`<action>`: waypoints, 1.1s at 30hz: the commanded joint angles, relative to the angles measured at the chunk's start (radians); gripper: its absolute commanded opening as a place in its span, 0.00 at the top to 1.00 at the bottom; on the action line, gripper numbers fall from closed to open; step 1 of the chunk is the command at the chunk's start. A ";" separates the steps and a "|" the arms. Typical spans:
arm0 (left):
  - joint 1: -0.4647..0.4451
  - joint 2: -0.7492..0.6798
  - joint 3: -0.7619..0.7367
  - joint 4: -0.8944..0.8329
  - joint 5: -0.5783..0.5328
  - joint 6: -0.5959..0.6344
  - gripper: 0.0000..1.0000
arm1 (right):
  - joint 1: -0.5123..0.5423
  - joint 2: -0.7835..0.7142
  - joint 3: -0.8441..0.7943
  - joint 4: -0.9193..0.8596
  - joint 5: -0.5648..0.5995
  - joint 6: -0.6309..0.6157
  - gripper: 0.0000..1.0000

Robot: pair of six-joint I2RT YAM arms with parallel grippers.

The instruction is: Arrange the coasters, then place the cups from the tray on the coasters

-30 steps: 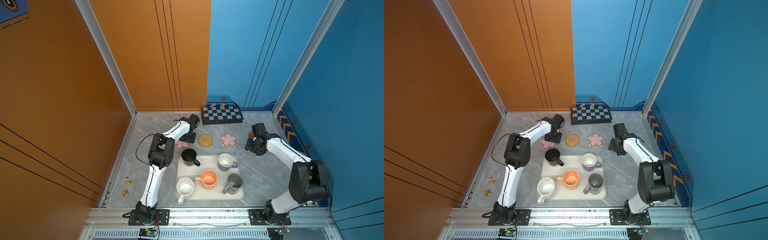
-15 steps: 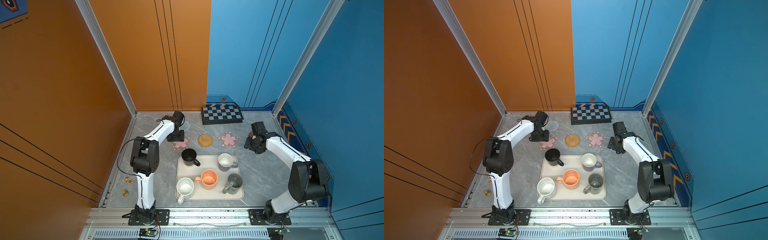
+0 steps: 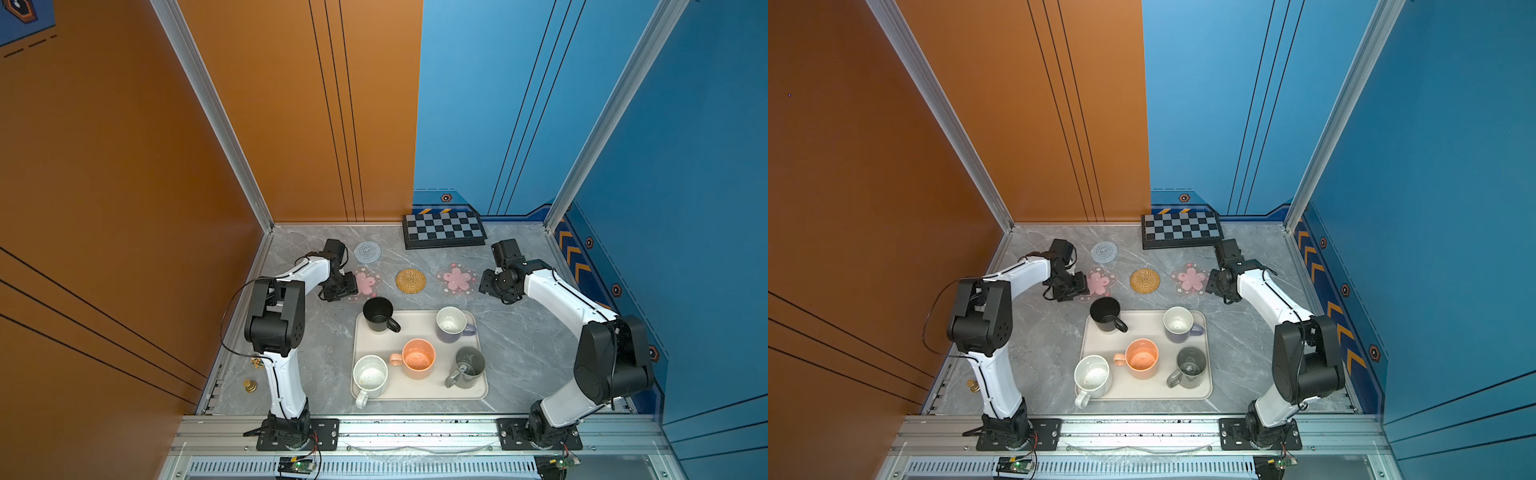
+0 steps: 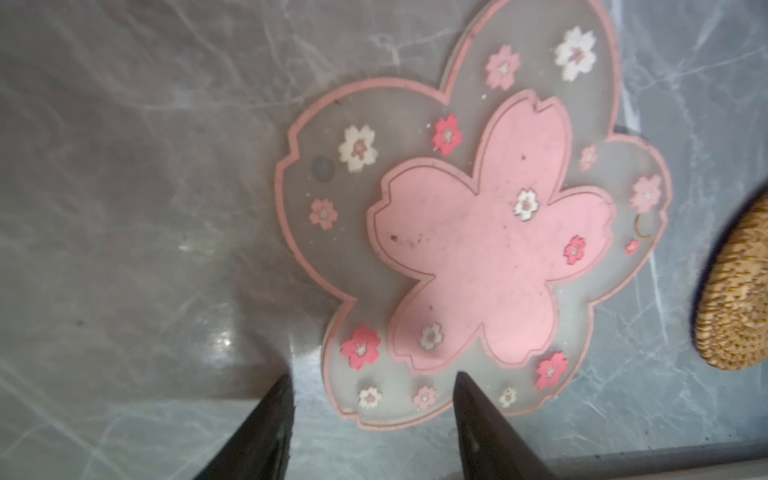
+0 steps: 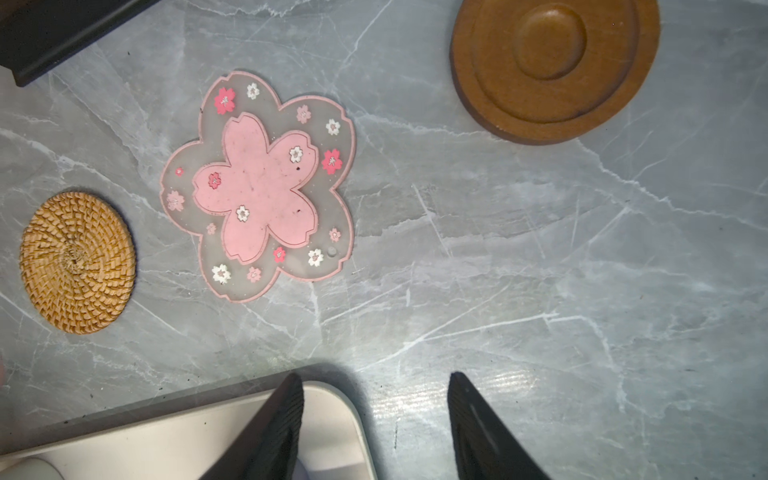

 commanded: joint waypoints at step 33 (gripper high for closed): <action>0.044 0.066 -0.054 0.145 0.124 -0.092 0.40 | 0.348 0.455 0.441 0.141 -0.257 0.024 0.48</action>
